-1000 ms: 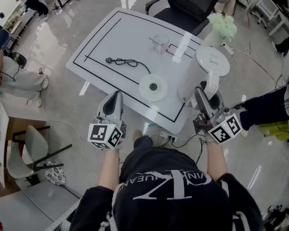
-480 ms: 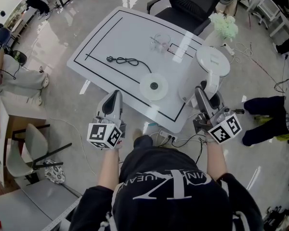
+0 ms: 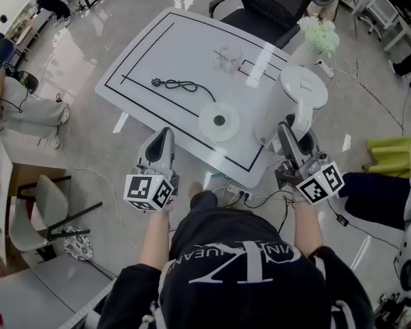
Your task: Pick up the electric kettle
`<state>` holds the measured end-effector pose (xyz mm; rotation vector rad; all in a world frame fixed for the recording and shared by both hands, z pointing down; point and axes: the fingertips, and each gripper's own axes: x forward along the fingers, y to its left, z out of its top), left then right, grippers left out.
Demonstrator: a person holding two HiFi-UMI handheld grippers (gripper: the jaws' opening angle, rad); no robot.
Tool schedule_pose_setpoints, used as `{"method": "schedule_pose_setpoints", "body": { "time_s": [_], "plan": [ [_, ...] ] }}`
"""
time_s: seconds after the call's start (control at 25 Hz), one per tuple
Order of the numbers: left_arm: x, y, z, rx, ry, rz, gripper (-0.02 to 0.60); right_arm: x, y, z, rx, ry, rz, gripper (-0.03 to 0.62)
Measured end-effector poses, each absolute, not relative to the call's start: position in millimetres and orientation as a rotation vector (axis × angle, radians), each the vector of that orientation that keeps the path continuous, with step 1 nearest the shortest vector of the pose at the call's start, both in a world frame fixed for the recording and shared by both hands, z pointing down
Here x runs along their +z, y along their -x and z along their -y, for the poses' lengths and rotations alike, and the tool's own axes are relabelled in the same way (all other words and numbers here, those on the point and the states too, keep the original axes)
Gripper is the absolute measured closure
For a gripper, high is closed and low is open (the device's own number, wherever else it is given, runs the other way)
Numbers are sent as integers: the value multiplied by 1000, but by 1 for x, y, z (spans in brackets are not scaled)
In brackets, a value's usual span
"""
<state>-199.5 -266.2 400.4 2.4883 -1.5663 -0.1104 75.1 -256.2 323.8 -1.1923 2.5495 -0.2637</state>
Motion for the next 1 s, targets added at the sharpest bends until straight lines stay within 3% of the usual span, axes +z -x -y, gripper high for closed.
{"method": "schedule_pose_setpoints", "body": {
  "time_s": [1.0],
  "plan": [
    [404,202,257,-100,-2477,1572,577,329,-75,252,-285,1190,-2551,451]
  ]
}}
